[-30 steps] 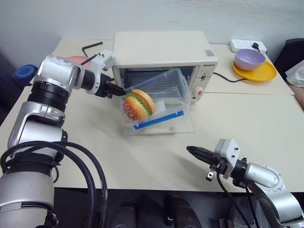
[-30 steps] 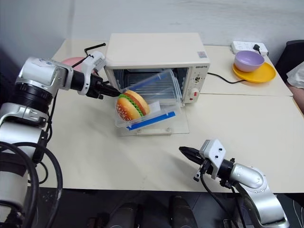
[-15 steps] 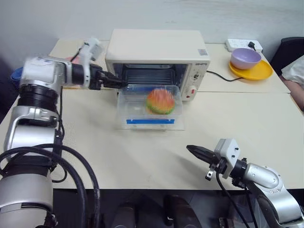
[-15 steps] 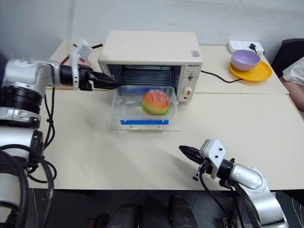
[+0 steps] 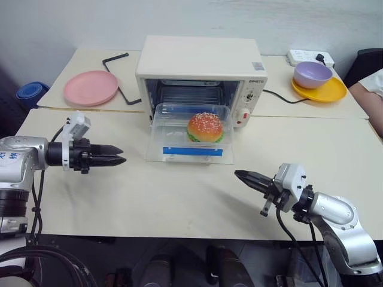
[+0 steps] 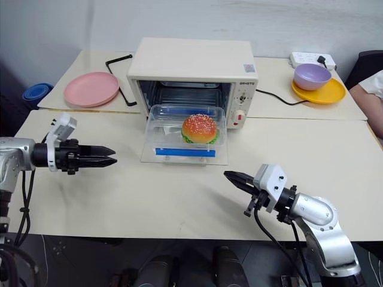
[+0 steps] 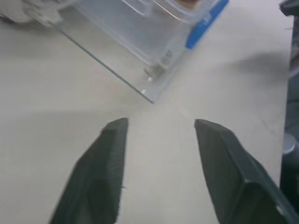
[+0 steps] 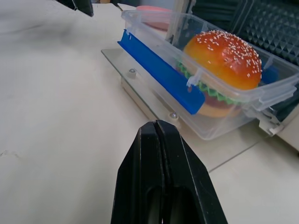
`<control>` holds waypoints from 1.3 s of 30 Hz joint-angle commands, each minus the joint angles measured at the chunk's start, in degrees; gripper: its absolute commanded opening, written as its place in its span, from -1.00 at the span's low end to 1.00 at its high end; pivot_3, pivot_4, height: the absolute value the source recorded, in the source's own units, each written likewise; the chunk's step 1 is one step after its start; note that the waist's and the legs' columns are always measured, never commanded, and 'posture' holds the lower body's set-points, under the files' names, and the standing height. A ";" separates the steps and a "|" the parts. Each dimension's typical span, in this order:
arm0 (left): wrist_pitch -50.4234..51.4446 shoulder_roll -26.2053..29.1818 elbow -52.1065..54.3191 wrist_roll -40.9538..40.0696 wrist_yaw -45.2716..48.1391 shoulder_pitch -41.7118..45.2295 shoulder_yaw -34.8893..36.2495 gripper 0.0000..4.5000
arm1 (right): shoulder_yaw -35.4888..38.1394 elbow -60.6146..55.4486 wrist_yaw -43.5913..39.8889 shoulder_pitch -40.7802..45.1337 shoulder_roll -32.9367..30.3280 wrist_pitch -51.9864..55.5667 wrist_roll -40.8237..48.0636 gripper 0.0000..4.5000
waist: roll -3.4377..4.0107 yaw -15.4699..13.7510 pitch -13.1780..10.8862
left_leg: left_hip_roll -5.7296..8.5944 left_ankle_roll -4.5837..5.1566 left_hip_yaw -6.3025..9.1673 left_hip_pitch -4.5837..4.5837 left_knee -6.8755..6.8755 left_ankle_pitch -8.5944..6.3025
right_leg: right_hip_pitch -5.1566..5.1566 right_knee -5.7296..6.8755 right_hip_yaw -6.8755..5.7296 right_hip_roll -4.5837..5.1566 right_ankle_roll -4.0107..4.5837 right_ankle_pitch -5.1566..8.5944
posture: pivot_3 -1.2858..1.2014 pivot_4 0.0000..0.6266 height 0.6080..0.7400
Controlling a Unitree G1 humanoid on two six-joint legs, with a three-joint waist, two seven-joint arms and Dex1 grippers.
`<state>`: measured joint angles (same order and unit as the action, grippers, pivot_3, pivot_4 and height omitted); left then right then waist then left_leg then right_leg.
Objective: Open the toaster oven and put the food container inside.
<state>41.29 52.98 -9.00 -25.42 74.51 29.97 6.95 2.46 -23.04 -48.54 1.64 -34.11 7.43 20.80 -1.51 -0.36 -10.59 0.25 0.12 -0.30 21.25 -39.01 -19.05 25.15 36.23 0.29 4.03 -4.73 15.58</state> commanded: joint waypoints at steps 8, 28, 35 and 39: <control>2.26 -19.32 19.68 -5.30 -20.64 -6.44 0.37 -0.99 | -5.31 16.48 -2.85 17.52 1.84 -7.00 -6.30 -1.00 | 0.09 0.62 0.02 | 0.01 0.00 -0.06 -0.02 -0.01 0.00 | 0.01 -0.01 0.01 -0.11 -0.04 -0.02 | 0.03 -0.52 1.00; -26.52 -37.65 -12.39 7.39 -43.00 12.88 0.36 -0.99 | -6.38 64.13 10.15 49.36 16.54 -28.34 -18.71 -1.00 | 0.09 0.82 0.02 | -0.04 -0.45 -0.34 0.05 -0.01 0.22 | 0.24 0.29 -0.16 -0.27 -0.08 -0.05 | 0.03 -0.52 1.00; -30.01 -36.02 -14.49 8.91 -40.04 13.62 -1.01 -0.99 | -5.17 62.46 1.62 49.72 15.58 -27.92 -13.40 -1.00 | 0.09 1.77 0.02 | -0.06 -0.50 -0.39 0.12 0.07 0.20 | 0.30 0.23 -0.16 -0.26 -0.09 -0.06 | 0.03 -0.52 1.00; -24.38 -25.66 -1.70 5.97 -30.40 4.87 -0.10 -0.99 | -2.57 43.12 -9.42 39.74 7.71 -15.41 -2.97 -1.00 | 0.11 2.16 0.01 | -0.13 -0.52 -0.33 0.23 0.08 0.15 | 0.36 0.16 -0.02 -0.23 -0.10 -0.06 | 0.03 -0.52 1.00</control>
<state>15.40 24.08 -16.71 -17.57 40.13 36.21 5.31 -3.08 27.73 -54.30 43.00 -23.83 -12.24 12.99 -1.40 1.80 -10.59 0.06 -0.43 -0.62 21.47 -38.95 -18.96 25.51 36.40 0.30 3.78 -4.82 15.52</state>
